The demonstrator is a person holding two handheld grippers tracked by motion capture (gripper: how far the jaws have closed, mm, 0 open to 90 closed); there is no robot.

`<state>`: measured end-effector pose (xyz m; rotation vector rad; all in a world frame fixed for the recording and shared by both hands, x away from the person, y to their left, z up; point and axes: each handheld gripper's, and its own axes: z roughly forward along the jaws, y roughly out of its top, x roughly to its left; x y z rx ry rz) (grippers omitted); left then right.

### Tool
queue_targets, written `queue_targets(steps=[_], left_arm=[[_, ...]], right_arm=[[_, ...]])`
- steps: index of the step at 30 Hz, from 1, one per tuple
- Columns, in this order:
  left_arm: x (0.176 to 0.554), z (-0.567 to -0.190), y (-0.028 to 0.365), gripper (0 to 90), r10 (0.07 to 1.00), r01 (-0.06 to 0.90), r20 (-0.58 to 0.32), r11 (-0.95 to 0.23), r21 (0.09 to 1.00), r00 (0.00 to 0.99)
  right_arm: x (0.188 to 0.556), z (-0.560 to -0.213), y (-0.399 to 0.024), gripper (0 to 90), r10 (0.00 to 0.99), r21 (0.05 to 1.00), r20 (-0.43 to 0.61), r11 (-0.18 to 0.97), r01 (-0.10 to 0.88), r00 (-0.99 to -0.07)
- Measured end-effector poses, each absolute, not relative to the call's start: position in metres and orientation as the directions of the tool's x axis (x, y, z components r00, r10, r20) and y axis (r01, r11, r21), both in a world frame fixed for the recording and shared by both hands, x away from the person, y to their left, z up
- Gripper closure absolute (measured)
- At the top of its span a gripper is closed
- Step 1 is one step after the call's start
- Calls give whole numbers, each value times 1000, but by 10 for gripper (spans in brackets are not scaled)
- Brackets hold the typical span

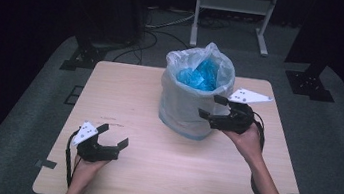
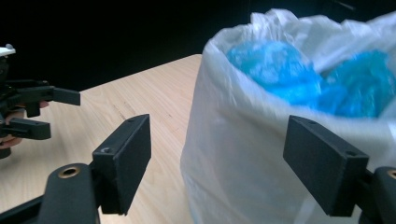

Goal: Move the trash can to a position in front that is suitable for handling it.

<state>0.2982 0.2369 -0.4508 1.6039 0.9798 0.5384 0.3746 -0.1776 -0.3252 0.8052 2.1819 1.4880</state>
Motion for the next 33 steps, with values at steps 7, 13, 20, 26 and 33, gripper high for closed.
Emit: queue_targets(steps=[7,13,20,26,33], left_arm=[[298,-449,240,0,823,309,-160,-20,951,545],[298,-446,243,0,823,300,-157,-16,954,546],[298,-440,249,0,826,289,-171,10,957,537],[293,-424,248,0,809,273,-186,33,962,557],[292,-420,249,0,807,270,-182,29,962,562]], right_arm=[[394,-310,-151,223,618,914,-34,337,226,-786],[411,-308,-129,258,602,884,-58,402,240,-796],[429,-314,-119,354,604,848,-60,450,278,-795],[434,-319,-111,479,606,831,-88,482,277,-790],[434,-320,-101,697,594,815,-107,512,272,-797]])
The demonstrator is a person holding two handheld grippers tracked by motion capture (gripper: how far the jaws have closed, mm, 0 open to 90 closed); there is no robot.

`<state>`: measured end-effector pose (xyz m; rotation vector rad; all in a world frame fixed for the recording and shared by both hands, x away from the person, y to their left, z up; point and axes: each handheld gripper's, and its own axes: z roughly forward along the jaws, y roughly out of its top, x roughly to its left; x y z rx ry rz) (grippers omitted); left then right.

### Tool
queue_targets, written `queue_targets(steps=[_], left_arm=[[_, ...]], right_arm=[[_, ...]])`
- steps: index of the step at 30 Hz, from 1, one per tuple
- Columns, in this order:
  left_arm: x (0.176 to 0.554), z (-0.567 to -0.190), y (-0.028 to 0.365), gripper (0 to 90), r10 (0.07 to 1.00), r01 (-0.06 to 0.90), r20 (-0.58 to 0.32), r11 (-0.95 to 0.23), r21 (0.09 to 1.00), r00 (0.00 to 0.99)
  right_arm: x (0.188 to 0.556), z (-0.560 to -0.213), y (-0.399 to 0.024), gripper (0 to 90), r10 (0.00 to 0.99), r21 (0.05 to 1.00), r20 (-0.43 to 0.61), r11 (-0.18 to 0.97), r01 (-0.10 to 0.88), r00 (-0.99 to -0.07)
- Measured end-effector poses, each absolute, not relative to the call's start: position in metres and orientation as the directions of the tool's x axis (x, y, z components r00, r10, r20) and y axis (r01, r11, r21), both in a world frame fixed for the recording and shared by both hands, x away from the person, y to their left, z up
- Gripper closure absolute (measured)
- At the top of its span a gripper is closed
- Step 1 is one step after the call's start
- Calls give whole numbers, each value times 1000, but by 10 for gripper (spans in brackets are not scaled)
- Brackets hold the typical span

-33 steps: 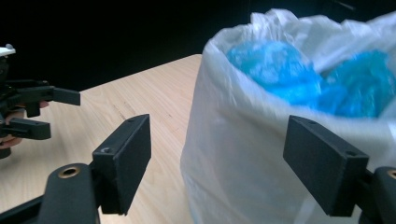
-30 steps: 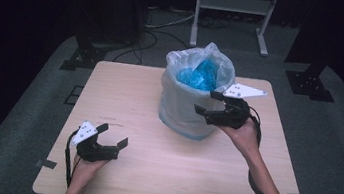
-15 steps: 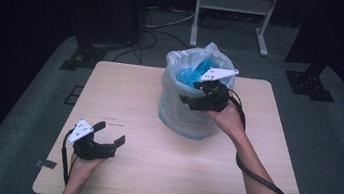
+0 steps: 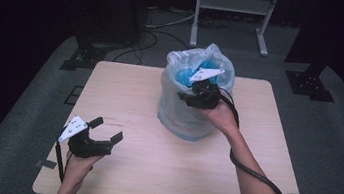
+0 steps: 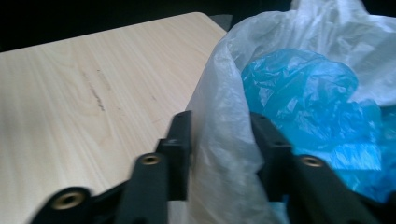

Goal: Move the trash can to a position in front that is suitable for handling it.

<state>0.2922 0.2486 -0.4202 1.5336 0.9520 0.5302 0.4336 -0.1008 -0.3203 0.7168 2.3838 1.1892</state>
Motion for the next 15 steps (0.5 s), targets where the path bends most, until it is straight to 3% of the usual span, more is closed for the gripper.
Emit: queue_targets(steps=[3,15], left_arm=[[292,-419,251,0,806,272,-176,19,962,565],[290,-413,255,0,810,253,-162,17,967,564]], right_arm=[[431,-319,-96,739,566,799,-137,548,247,-813],[398,-319,-72,742,416,799,-164,588,127,-894]])
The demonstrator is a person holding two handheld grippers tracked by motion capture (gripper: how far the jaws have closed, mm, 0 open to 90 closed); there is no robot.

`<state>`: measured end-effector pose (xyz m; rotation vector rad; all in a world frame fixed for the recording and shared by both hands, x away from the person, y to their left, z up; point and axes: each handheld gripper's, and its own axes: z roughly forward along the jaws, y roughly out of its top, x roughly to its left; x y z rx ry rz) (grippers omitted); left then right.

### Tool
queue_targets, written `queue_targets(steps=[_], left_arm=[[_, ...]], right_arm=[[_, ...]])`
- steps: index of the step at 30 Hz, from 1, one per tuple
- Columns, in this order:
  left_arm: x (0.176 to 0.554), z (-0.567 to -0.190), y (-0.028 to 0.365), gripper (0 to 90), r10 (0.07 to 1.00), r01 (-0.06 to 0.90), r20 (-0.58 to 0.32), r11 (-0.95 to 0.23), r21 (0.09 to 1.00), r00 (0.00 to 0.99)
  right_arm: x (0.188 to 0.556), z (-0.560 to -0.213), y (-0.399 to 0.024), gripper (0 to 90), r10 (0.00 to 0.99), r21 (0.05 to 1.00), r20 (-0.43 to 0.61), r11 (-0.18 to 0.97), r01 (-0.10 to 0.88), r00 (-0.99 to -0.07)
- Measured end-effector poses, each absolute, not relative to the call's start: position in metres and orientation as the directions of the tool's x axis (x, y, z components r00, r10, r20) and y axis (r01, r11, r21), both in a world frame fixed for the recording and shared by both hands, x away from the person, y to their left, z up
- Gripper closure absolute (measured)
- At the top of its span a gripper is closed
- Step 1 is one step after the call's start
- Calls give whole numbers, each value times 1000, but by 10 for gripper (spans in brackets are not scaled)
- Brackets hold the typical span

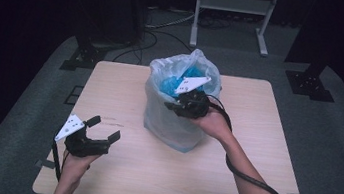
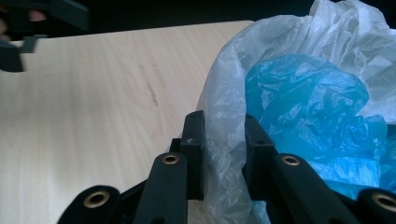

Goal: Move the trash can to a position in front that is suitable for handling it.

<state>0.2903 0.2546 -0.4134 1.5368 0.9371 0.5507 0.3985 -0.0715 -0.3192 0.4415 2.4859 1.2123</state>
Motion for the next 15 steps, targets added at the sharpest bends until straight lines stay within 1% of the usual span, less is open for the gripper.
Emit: queue_targets(steps=[1,3,5,13,15], left_arm=[[290,-413,255,0,810,253,-162,17,967,564],[289,-410,255,0,808,244,-167,30,969,566],[287,-406,255,0,807,236,-159,26,971,569],[274,-380,254,0,794,167,-108,9,986,598],[271,-374,255,0,791,165,-95,-8,986,605]], right_arm=[[398,-319,-72,742,416,799,-164,588,127,-894],[388,-320,-65,741,374,801,-167,591,96,-912],[382,-320,-60,742,354,803,-174,591,76,-919],[363,-323,-47,739,285,821,-170,570,24,-943],[358,-324,-44,737,269,830,-167,558,12,-948]])
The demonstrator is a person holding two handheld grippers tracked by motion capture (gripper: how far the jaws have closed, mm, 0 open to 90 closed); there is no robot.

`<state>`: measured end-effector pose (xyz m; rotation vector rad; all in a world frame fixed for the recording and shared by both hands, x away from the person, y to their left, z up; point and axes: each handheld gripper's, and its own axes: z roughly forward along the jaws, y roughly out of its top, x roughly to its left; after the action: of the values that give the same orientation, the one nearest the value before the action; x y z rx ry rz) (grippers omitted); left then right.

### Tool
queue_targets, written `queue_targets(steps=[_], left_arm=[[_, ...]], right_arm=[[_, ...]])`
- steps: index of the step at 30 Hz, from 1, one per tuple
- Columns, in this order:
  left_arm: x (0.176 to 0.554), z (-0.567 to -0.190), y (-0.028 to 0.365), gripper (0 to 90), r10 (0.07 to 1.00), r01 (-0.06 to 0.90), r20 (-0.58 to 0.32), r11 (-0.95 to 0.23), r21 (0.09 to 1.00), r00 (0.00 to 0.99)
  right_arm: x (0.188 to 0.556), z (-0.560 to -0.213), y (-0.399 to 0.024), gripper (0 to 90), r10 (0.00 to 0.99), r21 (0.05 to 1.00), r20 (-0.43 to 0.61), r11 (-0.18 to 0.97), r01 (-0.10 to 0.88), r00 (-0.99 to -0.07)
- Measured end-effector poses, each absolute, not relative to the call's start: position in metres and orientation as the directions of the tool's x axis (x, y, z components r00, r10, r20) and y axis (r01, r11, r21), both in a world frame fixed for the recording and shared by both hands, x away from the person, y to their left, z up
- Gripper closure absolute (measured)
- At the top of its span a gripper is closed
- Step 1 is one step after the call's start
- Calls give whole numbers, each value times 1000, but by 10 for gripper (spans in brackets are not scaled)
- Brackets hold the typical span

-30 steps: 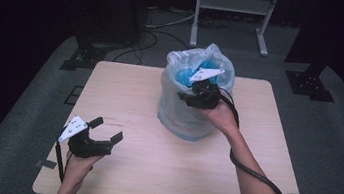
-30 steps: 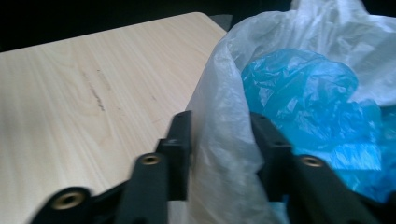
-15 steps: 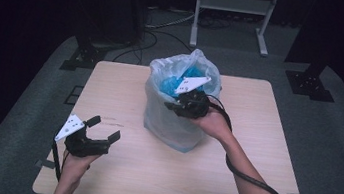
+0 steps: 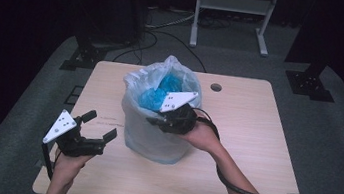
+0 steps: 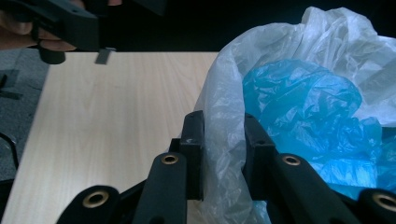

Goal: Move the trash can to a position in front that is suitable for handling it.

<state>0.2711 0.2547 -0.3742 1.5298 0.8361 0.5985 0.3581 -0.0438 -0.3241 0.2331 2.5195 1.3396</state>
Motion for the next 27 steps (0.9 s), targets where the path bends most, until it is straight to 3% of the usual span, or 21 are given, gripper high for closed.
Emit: queue_targets(steps=[9,27], left_arm=[[263,-357,261,0,788,148,-86,-7,989,610],[256,-340,283,0,849,138,-68,-7,990,525]], right_arm=[[333,-326,-27,735,169,839,-181,541,-62,-969],[292,-326,2,733,-25,828,-205,528,-187,-978]])
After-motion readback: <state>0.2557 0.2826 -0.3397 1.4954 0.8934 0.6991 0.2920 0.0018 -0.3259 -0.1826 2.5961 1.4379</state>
